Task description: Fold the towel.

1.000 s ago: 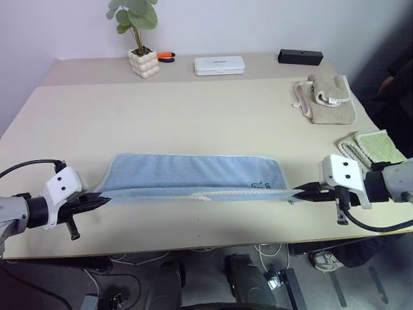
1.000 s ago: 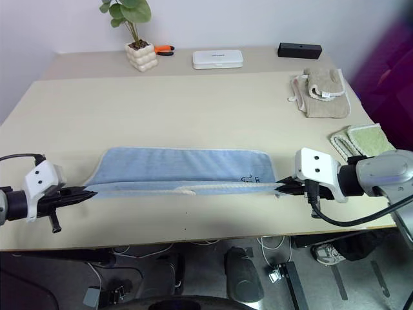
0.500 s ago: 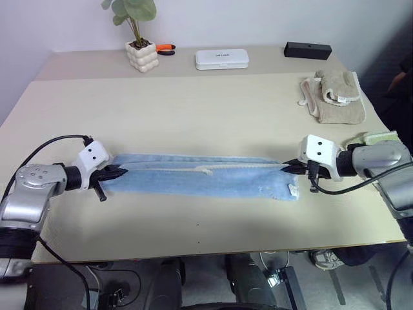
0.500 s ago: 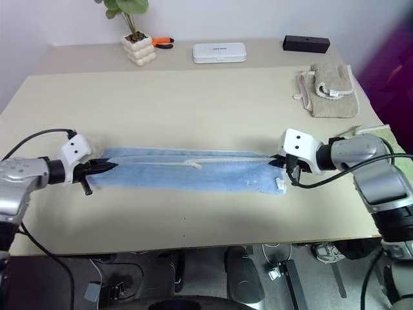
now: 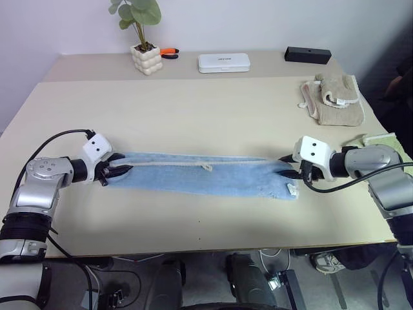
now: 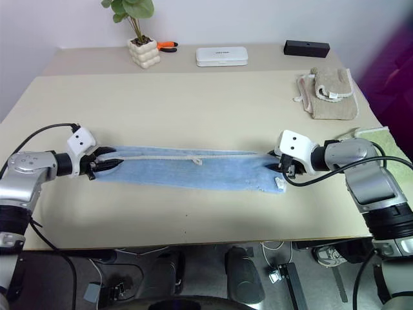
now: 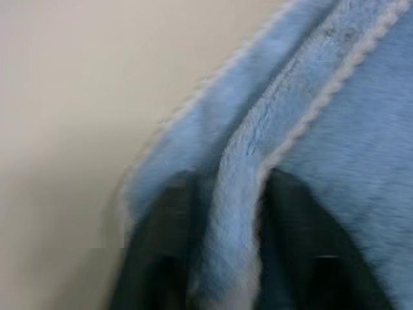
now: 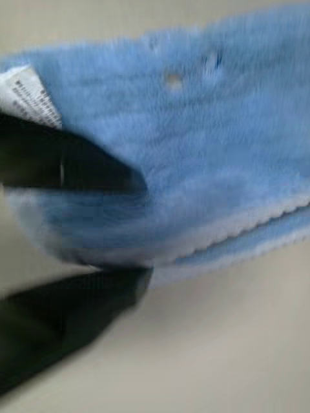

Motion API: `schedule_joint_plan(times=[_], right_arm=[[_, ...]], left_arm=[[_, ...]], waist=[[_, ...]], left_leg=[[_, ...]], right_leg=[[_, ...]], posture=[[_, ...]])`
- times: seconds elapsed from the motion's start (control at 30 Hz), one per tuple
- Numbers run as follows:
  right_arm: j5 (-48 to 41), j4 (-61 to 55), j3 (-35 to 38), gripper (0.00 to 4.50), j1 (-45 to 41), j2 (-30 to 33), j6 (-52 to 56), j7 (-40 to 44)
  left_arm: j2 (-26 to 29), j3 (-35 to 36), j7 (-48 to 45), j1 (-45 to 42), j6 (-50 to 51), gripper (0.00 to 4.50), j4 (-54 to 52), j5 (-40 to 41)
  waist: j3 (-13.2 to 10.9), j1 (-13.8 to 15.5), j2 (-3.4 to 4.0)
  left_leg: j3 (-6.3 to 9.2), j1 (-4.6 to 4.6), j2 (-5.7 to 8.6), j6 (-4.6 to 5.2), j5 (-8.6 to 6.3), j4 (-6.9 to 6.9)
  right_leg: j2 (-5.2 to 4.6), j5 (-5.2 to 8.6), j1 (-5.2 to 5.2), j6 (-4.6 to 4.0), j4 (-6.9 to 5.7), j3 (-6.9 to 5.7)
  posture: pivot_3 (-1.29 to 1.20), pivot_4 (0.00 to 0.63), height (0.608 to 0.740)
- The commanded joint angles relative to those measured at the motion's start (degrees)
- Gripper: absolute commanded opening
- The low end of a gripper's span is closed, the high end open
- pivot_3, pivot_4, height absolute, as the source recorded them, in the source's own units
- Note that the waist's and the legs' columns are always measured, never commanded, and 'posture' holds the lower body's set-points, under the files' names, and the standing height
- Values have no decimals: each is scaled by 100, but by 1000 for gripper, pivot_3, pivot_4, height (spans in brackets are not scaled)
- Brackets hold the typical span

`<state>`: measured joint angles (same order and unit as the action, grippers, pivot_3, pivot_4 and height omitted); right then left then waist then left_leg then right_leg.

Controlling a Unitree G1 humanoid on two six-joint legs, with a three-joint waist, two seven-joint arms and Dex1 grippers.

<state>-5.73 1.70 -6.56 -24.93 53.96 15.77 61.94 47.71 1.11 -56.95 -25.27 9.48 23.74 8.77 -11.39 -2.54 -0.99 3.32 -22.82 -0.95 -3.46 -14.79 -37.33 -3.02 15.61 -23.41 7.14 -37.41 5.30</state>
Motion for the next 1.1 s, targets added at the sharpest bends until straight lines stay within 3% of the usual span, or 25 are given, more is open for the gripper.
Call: schedule_joint_plan(times=[0.03, 0.23, 0.5, 0.6, 0.67, 0.87, 0.97, 1.1], right_arm=[[99, -14, 293, 2708, -28, -11, -161, -294], [393, 87, 557, 2708, 67, -91, -178, -1098], [-275, -850, 1198, 2708, 745, -2, 546, -947], [-1281, -1578, 2010, 3527, 1260, -64, 1526, -726], [-2129, -2241, 2696, 4384, 1785, -240, 2389, -718], [-3760, -3722, 3757, 4483, 3232, -877, 3725, -1166], [-4206, -4329, 3814, 4483, 4062, -1519, 4257, -1928], [-4616, -4510, 3832, 4483, 4289, -2093, 4744, -2930]], left_arm=[[-172, 314, 469, -108, -115, 3158, 104, 21], [-686, 854, 1908, -258, 34, 3158, 317, 55], [-988, 1281, 2031, 446, 516, 3158, -725, 573], [-955, 1580, 2037, 695, 659, 3225, -1190, 848], [-933, 1654, 1916, 880, 742, 3225, -1762, 1047], [-970, 612, 1246, 1475, 958, 3225, -3637, 1133], [-1198, -269, 978, 1592, 1033, 3225, -4399, 1139], [-1339, -682, 814, 1585, 1071, 3225, -4650, 1153]], waist=[[0, 3, 0], [0, 14, -1], [1, 2, -2], [1, 15, -2], [3, 54, -6], [7, 155, -9], [18, 189, -24], [18, 98, -25]], left_leg=[[0, 1, 0, 0, 0, 1], [6, -1, 0, 0, 0, -3], [8, -1, -1, 0, 0, 13], [10, 0, -1, 0, 0, 13], [14, 2, -1, 0, 0, 11], [16, 36, -1, -2, -1, 12], [14, 44, -1, -2, -1, 9], [-2, 50, -2, -3, -1, -3]], right_leg=[[0, 0, 0, 0, 0, 0], [0, -4, 2, 6, -1, -1], [0, -7, -2, 10, 0, -1], [0, -7, 0, 9, 0, -1], [0, -7, 10, 9, 2, -3], [0, -5, 61, 6, 32, -11], [2, 6, 73, -20, 44, -5], [9, -2, 70, -36, 46, 22]], posture=[[0, 150, 734], [0, 150, 734], [0, 150, 734], [0, 150, 734], [0, 150, 734], [0, 150, 734], [0, 150, 734], [0, 150, 734]])
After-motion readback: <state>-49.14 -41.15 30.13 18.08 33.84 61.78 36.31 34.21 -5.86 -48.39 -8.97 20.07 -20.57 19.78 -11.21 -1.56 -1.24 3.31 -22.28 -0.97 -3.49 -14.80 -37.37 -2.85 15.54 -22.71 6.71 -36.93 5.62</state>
